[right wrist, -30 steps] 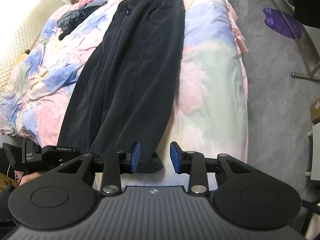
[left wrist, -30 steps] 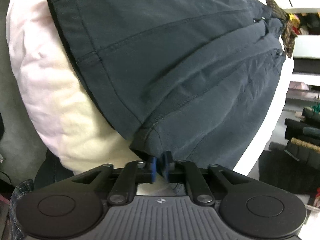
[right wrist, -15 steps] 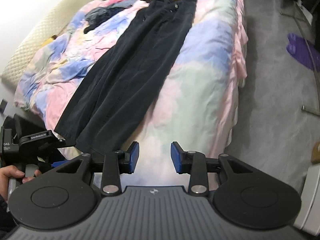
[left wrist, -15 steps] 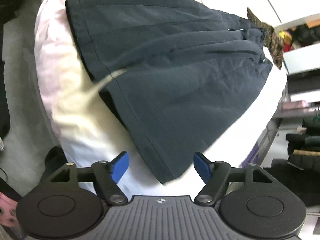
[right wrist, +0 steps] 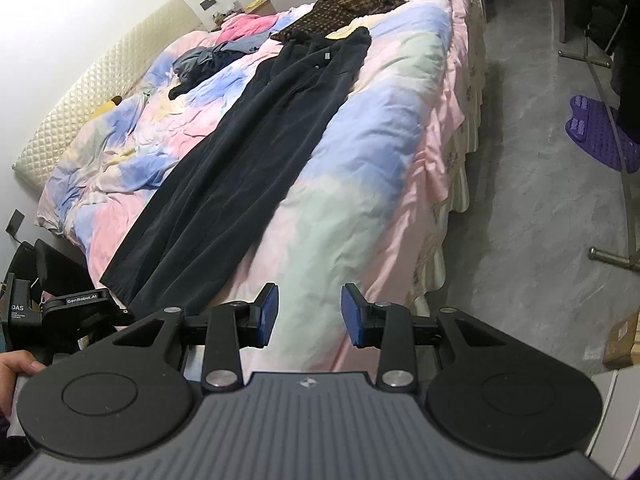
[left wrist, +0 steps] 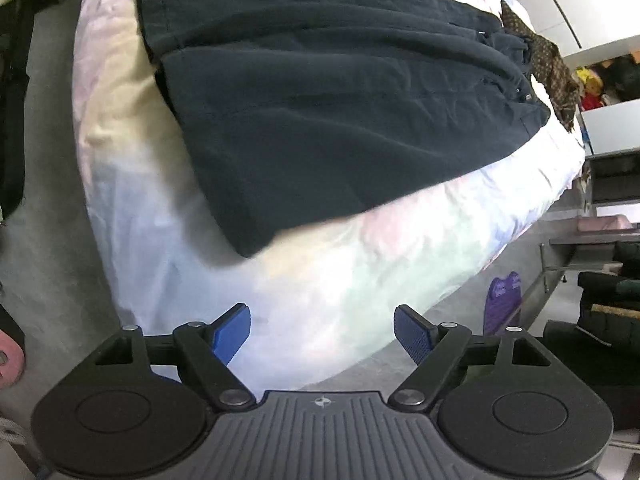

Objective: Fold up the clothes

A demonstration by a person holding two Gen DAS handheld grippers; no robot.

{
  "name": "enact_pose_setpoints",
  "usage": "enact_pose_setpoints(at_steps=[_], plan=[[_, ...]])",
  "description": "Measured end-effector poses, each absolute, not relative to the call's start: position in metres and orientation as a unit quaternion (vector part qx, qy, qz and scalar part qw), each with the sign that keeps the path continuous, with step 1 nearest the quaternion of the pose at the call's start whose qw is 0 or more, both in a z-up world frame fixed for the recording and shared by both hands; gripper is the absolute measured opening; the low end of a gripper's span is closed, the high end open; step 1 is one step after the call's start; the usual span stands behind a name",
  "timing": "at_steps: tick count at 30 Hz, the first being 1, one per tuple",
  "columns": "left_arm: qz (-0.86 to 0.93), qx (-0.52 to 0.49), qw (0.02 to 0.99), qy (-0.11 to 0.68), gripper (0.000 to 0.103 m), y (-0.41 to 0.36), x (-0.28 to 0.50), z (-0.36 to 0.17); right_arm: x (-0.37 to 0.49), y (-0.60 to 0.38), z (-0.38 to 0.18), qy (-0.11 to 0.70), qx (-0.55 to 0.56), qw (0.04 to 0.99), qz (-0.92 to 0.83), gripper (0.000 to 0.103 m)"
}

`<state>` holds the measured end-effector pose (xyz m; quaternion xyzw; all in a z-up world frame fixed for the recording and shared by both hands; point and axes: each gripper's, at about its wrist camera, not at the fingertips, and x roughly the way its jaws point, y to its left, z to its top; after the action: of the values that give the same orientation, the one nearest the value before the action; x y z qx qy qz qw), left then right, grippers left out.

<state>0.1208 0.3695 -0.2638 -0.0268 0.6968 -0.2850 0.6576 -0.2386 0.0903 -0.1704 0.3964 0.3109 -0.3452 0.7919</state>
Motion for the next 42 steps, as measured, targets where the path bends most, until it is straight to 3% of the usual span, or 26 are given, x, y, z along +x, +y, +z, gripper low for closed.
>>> enact_pose_setpoints(at_steps=[17, 33, 42], plan=[[-0.230, -0.109, 0.646, 0.720, 0.082, 0.229, 0.093, -0.295, -0.237, -0.113, -0.148, 0.327, 0.318, 0.827, -0.329, 0.037], [-0.094, -0.215, 0.704, 0.670, 0.082, 0.155, 0.052, -0.278, -0.193, -0.322, -0.187, 0.392, 0.277, 0.854, -0.201, 0.037], [-0.011, -0.283, 0.705, 0.651, 0.082, 0.148, 0.044, -0.276, -0.129, -0.385, -0.199, 0.416, 0.268, 0.857, -0.140, 0.037]])
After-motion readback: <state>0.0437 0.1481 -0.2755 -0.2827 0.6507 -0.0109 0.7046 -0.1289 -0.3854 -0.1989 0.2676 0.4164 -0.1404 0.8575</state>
